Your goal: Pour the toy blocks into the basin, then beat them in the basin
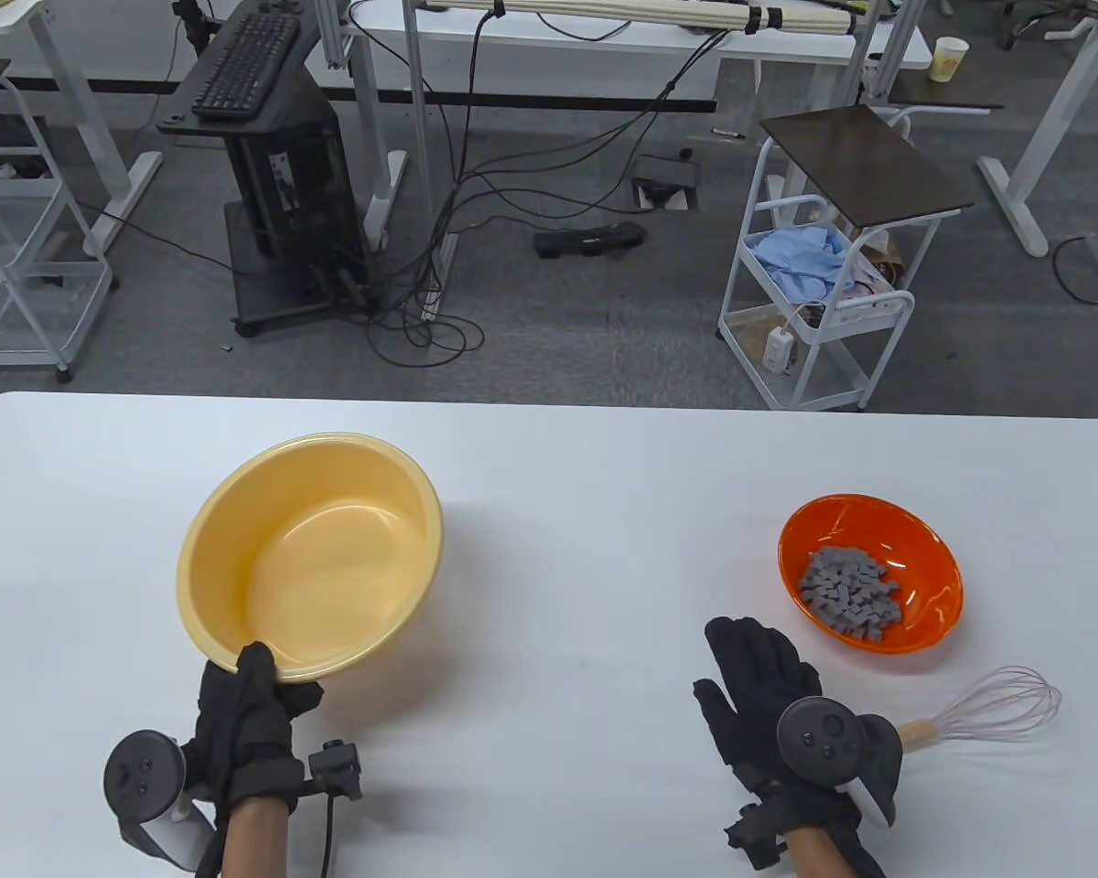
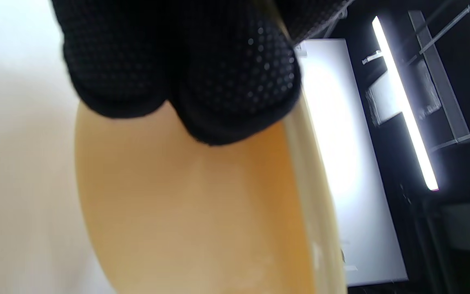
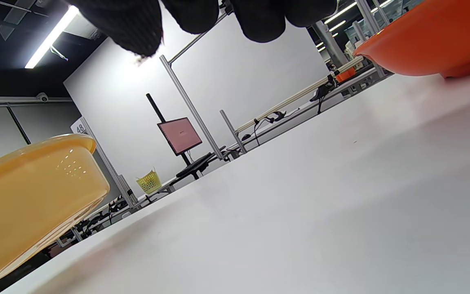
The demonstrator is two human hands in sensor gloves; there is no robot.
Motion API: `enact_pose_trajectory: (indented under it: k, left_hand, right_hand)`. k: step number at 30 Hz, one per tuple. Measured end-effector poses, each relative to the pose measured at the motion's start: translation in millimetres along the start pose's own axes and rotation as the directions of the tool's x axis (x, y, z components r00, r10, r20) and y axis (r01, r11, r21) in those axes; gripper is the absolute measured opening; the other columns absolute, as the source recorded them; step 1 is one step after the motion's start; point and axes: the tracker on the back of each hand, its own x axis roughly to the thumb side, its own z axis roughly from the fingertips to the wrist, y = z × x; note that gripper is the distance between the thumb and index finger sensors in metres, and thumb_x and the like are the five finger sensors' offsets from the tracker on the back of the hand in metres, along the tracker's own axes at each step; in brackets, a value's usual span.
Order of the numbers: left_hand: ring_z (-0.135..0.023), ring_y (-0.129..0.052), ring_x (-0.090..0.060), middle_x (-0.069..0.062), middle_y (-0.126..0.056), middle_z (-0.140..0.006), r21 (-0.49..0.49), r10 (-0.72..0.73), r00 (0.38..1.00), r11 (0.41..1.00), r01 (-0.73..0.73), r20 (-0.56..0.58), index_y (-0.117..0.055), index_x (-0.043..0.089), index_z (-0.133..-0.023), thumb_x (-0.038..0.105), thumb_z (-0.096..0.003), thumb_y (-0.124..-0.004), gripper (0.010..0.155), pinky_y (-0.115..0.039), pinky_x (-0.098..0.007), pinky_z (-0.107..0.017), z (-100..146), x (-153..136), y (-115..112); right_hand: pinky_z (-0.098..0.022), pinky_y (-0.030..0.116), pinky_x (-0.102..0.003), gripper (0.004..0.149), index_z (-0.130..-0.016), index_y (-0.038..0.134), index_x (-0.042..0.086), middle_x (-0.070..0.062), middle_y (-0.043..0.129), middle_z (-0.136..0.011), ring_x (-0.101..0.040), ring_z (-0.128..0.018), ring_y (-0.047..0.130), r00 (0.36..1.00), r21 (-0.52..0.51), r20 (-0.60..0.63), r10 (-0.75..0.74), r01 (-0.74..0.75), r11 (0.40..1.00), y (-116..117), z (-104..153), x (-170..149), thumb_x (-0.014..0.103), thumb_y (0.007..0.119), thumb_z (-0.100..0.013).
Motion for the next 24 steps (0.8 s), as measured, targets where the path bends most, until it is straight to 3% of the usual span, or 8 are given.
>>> enact_pose_trajectory:
  k: [10,24]
  left_hand:
    - [-0.033,-0.108,-0.002,-0.013,-0.093,-0.052,-0.253,-0.035,0.998,0.966,0.046,0.048,-0.039,-0.023,-0.103,0.029,-0.0674,-0.065,0.068,-0.099,-0.033,-0.036,9,1,-47]
    - [-0.038,-0.108,-0.003,-0.013,-0.093,-0.056,-0.497,0.001,0.998,0.867,0.032,0.066,-0.039,-0.020,-0.105,0.031,-0.0685,-0.064,0.067,-0.098,-0.034,-0.041,22,-2,-86]
  right_hand:
    - [-0.071,0.024,-0.080,0.061,-0.117,0.038,0.021,-0.025,0.036,-0.123,-0.057,-0.107,0.030,0.999,-0.035,-0.028,-0.019,0.018,0.999,-9,0,-7,0.043,0.066,-0.067]
    - [-0.071,0.024,-0.080,0.061,-0.117,0.038,0.021,-0.025,0.035,-0.123,-0.057,-0.107,0.030,0.998,-0.068,-0.051,-0.039,0.035,0.997,-16,1,-12,0.043,0.066,-0.067]
